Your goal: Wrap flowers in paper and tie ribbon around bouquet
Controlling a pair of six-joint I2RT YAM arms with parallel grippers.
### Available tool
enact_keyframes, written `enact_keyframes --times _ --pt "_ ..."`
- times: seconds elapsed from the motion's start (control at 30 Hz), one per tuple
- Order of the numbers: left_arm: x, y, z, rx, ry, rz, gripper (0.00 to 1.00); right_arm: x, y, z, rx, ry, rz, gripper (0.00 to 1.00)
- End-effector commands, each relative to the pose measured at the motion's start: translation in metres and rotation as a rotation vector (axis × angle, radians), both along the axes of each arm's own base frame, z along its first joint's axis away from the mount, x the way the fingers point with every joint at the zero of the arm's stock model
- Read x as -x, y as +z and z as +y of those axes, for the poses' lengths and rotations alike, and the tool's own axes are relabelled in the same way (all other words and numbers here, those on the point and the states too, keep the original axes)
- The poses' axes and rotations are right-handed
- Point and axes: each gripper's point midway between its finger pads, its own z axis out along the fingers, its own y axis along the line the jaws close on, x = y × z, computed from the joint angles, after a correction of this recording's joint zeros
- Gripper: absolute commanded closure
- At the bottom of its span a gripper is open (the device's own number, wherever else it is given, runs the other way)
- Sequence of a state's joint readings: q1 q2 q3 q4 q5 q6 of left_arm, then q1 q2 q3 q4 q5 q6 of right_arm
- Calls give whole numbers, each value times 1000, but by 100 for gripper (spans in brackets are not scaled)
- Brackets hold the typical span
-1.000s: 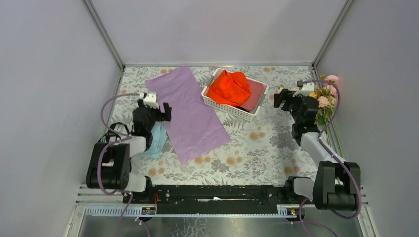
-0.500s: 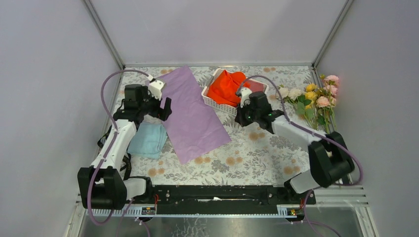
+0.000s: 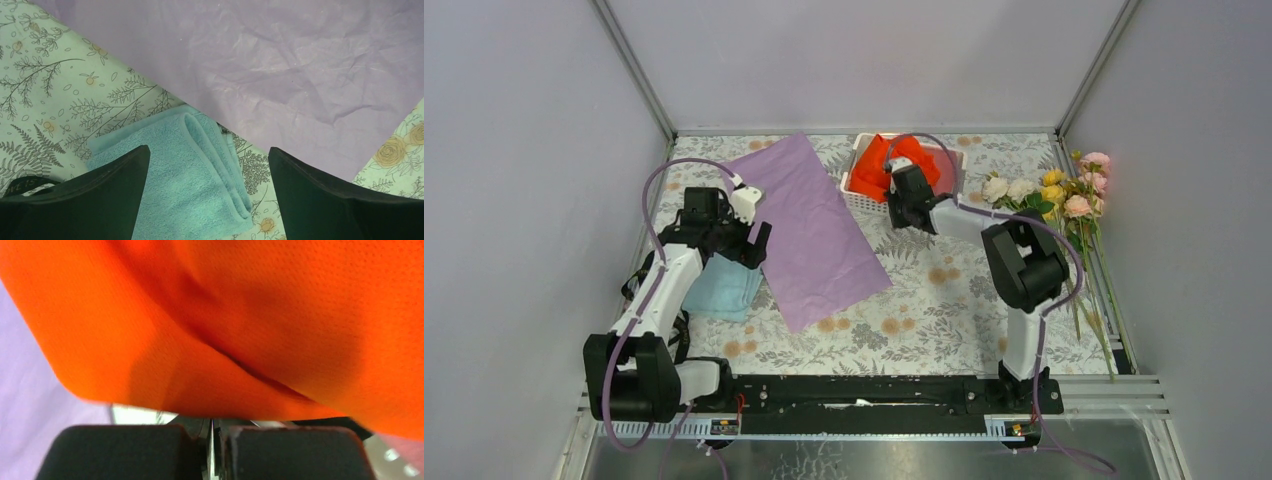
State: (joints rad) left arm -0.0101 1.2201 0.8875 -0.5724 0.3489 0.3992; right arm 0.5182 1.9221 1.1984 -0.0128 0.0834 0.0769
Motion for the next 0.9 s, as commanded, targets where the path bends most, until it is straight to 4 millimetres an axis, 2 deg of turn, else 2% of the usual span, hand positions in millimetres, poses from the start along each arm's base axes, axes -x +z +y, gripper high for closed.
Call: enact_keyframes --times 0.0,0.1,0.27,0.43,0.53,0.63,0.87 --pt "-3 -10 11 -53 12 21 5 -73 14 -41 61 -166 -118 100" --pt "-6 -13 10 -47 12 38 5 -95 15 -49 85 -169 -121 100" --pt "-13 -14 8 -35 23 54 5 -121 13 -42 75 -158 -134 100" --pt "-16 -13 8 -29 30 53 5 -151 16 -54 29 -210 -140 100" --pt "-15 -16 9 -34 27 59 5 -164 23 -47 -15 -209 -157 100" --pt "-16 -17 9 -30 43 66 5 -173 23 -36 -71 -219 -159 100" --pt "-15 -18 11 -40 42 65 5 -193 17 -28 -105 -253 -157 100"
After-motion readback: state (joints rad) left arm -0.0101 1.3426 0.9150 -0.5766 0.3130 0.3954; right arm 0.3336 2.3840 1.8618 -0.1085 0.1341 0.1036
